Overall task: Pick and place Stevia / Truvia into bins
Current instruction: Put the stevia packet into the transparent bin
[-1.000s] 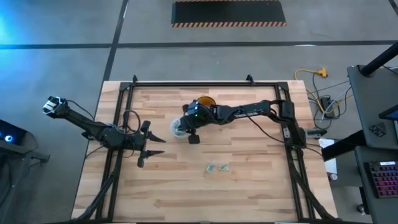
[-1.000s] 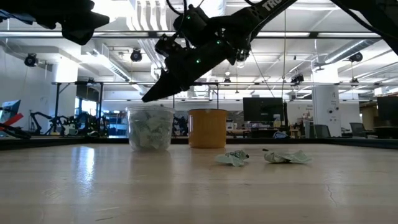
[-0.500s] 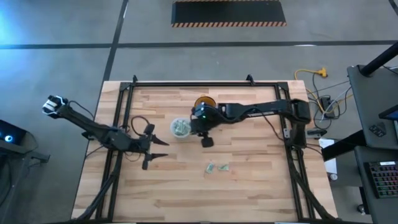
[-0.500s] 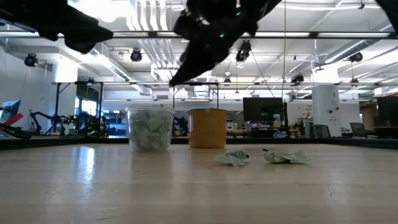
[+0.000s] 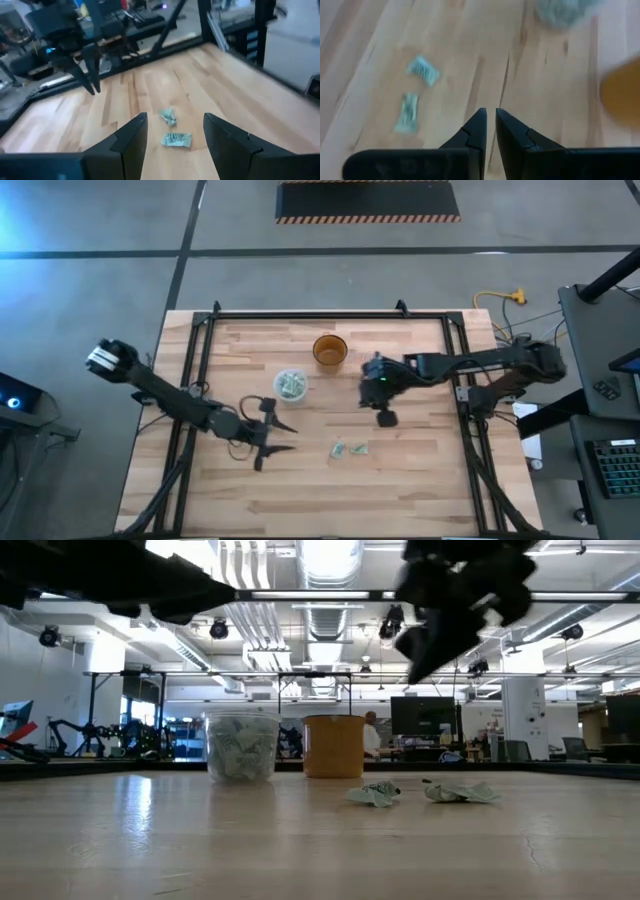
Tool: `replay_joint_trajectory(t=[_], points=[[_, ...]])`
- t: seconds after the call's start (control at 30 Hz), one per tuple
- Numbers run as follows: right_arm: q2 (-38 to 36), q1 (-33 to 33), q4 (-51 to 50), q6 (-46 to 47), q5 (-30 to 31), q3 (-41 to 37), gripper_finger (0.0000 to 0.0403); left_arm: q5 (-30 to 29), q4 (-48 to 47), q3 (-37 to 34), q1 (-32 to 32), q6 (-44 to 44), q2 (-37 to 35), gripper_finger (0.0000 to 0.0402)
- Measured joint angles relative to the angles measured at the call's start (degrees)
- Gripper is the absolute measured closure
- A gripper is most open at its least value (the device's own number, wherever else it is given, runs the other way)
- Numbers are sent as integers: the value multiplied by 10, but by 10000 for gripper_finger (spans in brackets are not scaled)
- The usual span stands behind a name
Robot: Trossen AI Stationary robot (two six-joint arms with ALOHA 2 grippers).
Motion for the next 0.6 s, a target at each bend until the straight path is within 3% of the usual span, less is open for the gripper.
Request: replay_joint_trajectory(t=[0.33,0.6], points=[[-175,-1,18,68,43,-155,371,20,-20,165,2,73,220,224],[-247,-1,43,68,58,-194,371,32,-213,335,22,48,349,224]])
